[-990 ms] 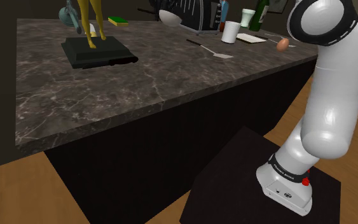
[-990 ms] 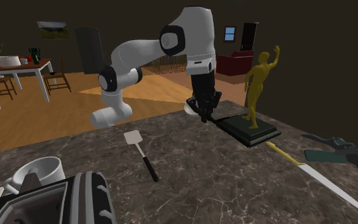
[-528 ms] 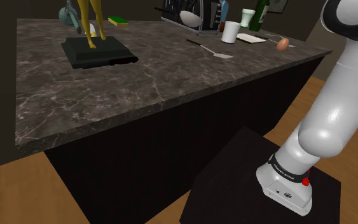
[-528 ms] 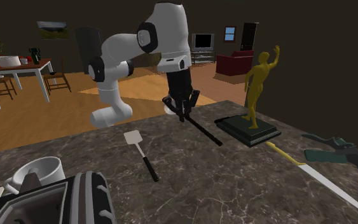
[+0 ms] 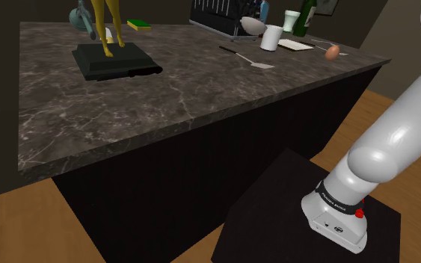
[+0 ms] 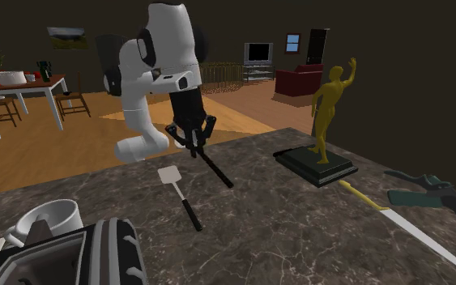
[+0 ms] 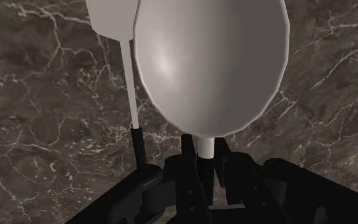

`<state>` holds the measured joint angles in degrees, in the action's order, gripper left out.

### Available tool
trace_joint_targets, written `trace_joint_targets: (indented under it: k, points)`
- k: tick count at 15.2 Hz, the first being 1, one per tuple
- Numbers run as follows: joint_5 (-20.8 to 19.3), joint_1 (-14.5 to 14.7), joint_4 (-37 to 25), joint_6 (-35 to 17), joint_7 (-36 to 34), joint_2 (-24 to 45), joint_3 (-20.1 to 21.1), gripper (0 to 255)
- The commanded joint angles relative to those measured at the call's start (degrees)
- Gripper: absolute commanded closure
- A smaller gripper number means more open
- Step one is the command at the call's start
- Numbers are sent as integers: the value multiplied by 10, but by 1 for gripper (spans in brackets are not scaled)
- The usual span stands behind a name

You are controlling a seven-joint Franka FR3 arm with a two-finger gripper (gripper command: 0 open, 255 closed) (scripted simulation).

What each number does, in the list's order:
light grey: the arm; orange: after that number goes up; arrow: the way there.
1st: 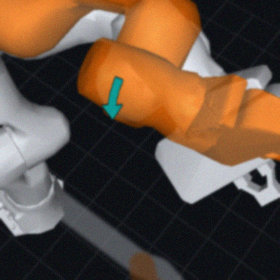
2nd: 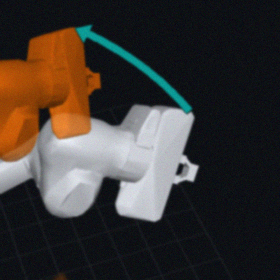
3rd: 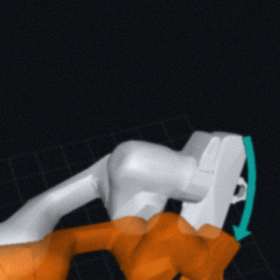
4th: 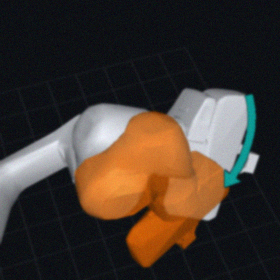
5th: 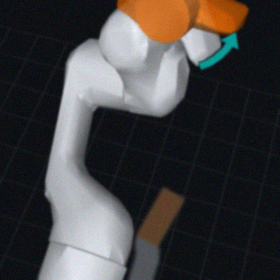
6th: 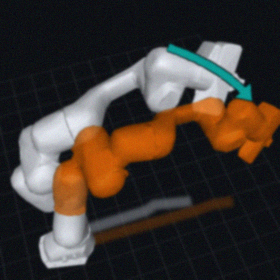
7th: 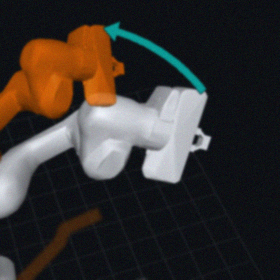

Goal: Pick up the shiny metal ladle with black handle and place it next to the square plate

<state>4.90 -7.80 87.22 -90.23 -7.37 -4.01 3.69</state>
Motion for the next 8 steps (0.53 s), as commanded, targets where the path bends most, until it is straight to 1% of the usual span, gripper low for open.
trace_joint_targets:
  k: [1, 8]
  points:
    - [4, -13, 30, -2, 30, -26, -16, 255]
    - [4, -51, 91, 5, 122, -85, -71, 255]
